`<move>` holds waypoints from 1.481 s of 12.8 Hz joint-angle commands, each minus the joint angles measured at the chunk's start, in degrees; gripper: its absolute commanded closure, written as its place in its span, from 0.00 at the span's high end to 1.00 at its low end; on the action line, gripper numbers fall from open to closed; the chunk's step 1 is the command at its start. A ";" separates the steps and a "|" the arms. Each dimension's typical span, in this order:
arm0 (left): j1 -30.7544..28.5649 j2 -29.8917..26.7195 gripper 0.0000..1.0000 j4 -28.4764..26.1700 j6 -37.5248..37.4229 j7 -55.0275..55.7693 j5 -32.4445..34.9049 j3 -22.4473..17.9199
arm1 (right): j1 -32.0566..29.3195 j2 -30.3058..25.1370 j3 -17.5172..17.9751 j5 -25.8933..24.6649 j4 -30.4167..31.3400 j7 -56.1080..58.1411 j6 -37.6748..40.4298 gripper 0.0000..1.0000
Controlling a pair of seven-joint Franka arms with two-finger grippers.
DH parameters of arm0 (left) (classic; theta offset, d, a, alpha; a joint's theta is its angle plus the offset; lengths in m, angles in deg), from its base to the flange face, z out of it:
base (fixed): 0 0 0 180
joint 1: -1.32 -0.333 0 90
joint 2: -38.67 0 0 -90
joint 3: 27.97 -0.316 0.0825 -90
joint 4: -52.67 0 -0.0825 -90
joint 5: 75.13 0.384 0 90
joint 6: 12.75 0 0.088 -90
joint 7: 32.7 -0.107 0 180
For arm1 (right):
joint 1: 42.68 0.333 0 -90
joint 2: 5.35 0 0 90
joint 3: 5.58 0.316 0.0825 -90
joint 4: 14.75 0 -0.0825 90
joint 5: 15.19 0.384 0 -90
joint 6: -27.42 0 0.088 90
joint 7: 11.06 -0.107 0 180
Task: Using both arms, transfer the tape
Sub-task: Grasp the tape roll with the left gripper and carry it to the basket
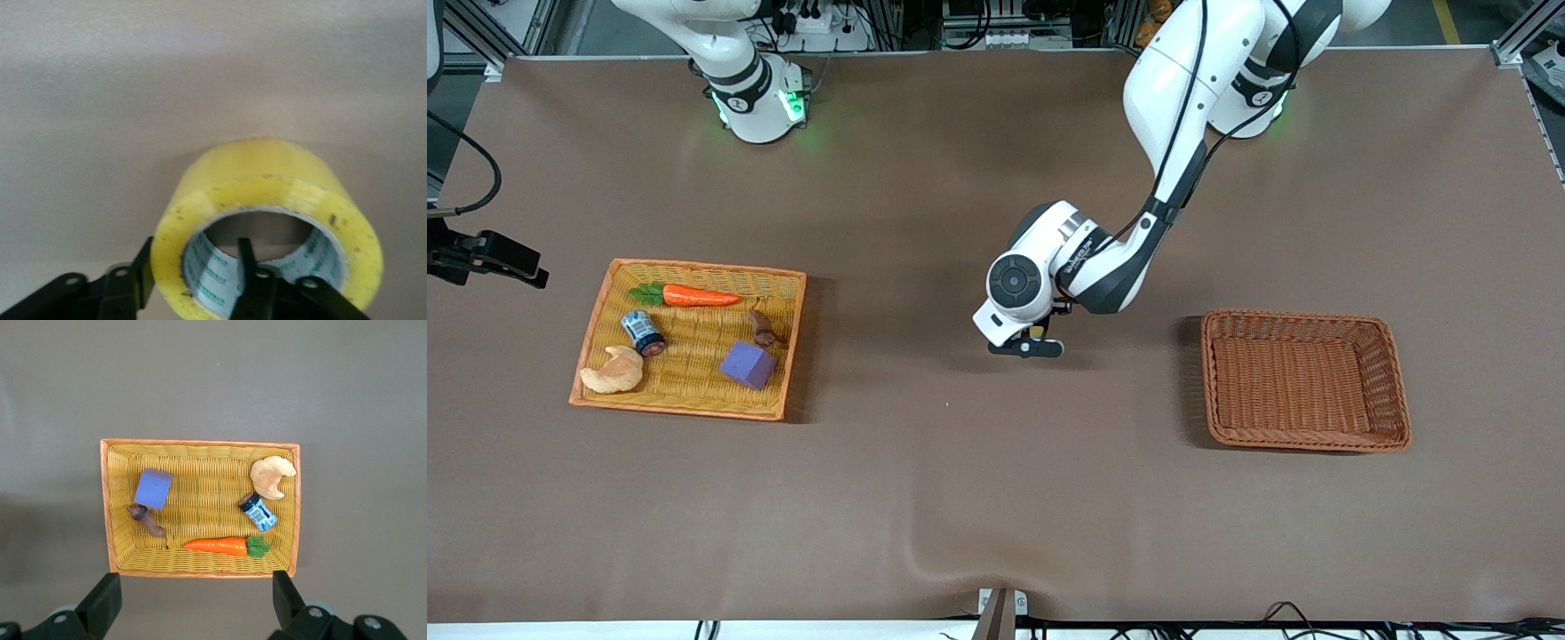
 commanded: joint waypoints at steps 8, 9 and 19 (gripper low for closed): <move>-0.69 -2.53 0.00 0.59 0.53 4.00 1.33 -0.13 | -1.40 -0.21 0.32 -0.10 -0.23 0.94 -0.19 1.00; -1.21 -3.93 0.00 0.59 -0.09 5.75 1.33 -0.30 | -1.41 -0.04 0.32 -0.28 -0.23 1.03 -0.19 1.00; -26.77 -9.91 0.00 0.50 -5.62 14.47 5.53 -0.40 | -1.76 0.31 0.41 0.08 -0.58 0.51 -0.19 1.00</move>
